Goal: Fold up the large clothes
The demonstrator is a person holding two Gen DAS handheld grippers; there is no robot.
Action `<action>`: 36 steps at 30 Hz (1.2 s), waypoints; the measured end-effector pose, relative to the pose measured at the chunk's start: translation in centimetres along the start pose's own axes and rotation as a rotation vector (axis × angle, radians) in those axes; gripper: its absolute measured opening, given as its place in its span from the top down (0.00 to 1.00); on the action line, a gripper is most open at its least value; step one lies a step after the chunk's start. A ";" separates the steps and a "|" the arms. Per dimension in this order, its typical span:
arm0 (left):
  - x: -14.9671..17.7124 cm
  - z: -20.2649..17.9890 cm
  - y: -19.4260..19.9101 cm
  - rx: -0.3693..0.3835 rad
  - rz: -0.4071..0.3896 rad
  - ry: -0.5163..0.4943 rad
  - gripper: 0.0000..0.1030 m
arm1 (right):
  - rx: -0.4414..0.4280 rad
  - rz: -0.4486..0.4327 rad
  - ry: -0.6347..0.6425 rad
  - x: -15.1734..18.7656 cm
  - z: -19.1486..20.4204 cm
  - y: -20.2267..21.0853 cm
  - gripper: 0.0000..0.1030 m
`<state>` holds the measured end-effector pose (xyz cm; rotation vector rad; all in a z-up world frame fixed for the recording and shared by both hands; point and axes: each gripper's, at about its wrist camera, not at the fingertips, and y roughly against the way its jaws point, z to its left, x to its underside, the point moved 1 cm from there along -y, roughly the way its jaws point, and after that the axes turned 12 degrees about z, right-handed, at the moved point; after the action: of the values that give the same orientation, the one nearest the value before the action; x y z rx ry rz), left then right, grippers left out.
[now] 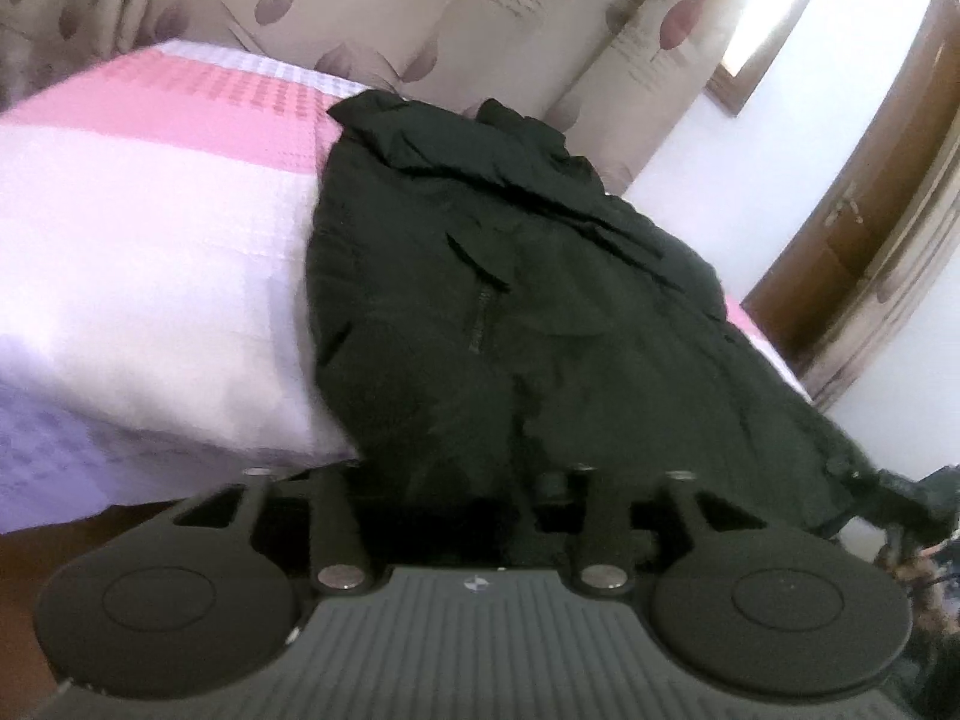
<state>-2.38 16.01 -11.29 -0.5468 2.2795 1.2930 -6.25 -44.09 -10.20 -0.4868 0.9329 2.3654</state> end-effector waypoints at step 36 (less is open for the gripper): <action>-8.5 -5.5 6.9 0.169 -0.361 0.055 0.90 | -0.320 -0.172 -0.075 -11.6 4.6 2.9 0.85</action>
<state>-0.28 15.46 0.81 -0.8929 2.1774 0.9123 0.47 -46.72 0.36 -0.5709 0.4594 2.3633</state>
